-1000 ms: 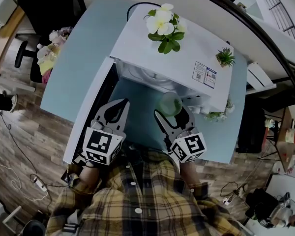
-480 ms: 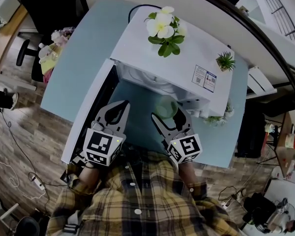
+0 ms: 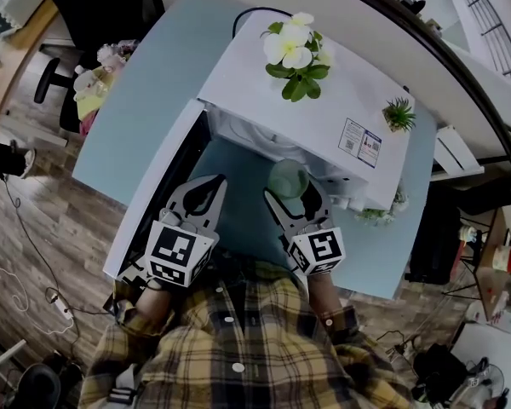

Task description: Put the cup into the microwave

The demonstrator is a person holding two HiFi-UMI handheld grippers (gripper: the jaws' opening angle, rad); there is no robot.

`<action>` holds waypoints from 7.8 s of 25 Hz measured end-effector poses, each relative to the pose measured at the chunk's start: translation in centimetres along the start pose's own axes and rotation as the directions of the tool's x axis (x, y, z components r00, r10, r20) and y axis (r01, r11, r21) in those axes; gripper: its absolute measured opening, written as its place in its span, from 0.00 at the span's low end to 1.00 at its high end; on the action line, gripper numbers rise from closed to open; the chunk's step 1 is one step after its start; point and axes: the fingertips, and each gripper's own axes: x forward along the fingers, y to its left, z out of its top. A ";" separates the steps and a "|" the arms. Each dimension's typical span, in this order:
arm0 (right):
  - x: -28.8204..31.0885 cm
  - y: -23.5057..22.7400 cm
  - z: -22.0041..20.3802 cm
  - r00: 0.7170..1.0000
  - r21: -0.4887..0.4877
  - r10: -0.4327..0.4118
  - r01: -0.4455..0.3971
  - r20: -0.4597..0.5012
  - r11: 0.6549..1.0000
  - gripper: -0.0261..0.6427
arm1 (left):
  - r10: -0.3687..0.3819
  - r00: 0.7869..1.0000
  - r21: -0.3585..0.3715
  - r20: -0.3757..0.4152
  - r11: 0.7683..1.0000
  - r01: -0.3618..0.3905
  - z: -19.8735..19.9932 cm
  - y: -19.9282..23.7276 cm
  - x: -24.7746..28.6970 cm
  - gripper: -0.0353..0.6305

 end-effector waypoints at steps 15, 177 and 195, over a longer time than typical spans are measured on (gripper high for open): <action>3.1 -1.5 -1.2 1.000 -0.037 0.003 -0.002 0.020 0.999 0.57 | -0.017 0.999 -0.007 -0.031 1.000 0.017 -1.1 -1.8 -0.1 0.04; -12.2 -3.1 6.6 0.985 0.140 -0.049 0.026 0.163 0.990 0.04 | -0.102 0.990 0.067 0.101 0.993 0.095 2.0 -8.0 -0.4 0.04; -12.8 -2.4 5.7 0.985 0.141 -0.035 0.011 0.168 0.990 0.04 | -0.066 0.992 0.075 0.103 0.995 0.059 1.3 -8.2 -1.3 0.04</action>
